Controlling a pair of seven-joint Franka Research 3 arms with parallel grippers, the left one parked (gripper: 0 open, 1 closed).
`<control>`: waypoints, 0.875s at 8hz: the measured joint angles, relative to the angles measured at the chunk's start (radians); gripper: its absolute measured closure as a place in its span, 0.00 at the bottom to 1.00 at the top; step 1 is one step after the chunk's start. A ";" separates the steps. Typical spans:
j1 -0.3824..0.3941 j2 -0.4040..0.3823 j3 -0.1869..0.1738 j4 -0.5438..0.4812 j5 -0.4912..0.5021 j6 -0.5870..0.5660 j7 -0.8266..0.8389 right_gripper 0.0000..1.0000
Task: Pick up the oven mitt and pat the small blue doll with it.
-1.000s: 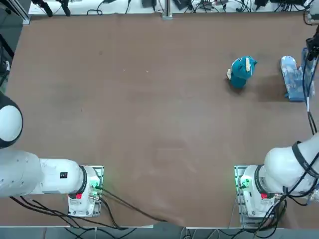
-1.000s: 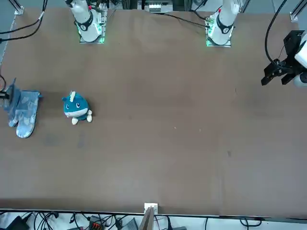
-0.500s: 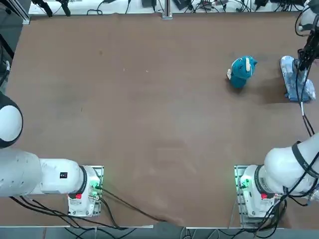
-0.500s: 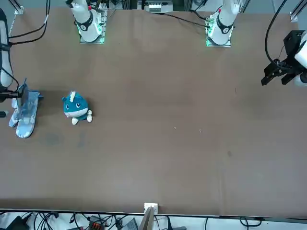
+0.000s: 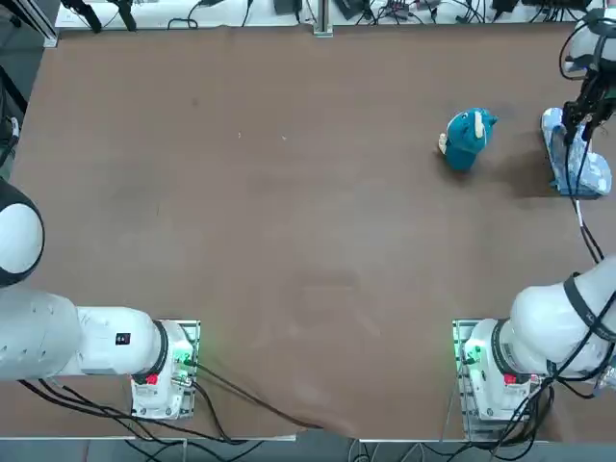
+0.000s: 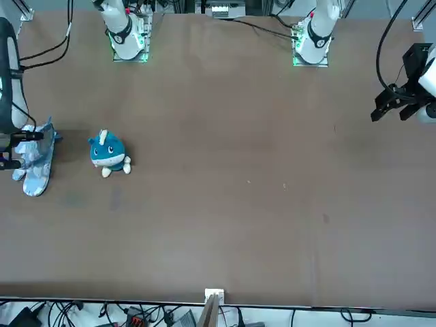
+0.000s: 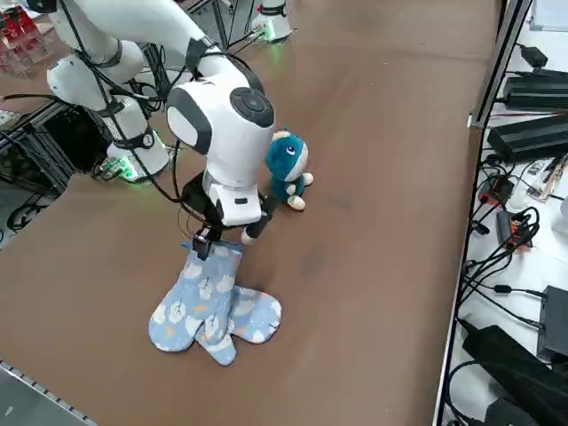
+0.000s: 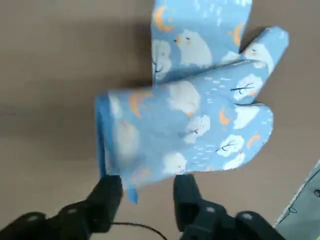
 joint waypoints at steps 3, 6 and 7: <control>0.007 -0.001 0.028 0.005 0.102 0.000 0.000 0.00; 0.015 -0.054 0.060 0.099 0.256 -0.077 0.000 0.00; 0.019 -0.089 0.062 0.155 0.322 -0.136 0.000 0.00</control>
